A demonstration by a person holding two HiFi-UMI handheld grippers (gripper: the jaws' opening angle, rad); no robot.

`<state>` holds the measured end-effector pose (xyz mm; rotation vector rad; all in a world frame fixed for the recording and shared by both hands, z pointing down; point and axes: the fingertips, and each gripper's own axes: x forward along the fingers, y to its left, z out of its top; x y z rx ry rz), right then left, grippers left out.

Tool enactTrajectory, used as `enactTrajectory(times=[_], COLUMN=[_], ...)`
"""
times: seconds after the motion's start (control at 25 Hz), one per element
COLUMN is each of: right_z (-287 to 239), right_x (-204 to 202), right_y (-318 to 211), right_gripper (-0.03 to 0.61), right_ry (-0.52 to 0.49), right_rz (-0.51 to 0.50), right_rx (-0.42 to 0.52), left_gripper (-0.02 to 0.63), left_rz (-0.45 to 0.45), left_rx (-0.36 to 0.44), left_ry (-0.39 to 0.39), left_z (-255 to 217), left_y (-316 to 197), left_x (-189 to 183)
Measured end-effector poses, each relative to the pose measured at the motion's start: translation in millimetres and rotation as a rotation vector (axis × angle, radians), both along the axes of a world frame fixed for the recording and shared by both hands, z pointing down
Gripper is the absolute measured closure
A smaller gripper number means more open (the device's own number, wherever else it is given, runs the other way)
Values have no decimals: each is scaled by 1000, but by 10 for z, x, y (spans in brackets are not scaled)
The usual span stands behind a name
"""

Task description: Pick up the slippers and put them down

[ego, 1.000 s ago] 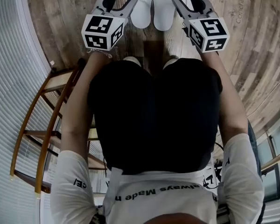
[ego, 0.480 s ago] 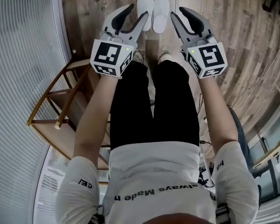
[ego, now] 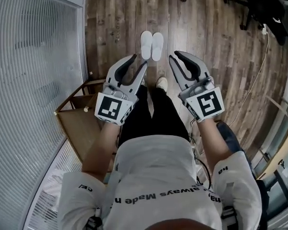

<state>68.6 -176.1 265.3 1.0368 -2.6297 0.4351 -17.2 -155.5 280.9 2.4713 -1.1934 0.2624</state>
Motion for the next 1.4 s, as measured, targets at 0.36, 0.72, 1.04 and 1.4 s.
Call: enactTrajectory(times=[0.36,0.72,1.04,1.4], right_z=[-1771,-2963,-3455,-3648], right_x=[62,156,149,152], right_y=[322,686,1086,1173], right_gripper=[529,541,545,555], right_ry=[-57,-121,-111,-100], right_rz=[-27,-51,-69,-49], right_rx=[120,205,276,318], left_gripper=[494,499,529,575], left_rz=[-44,-66,-51,-64], left_rx=[94,241,341,359], left_ry=[31,82,101,114], left_z=[-1730,-2990,-3573,-3741], left_y=[227,507,934,894], left_x=[-1,179,181,162])
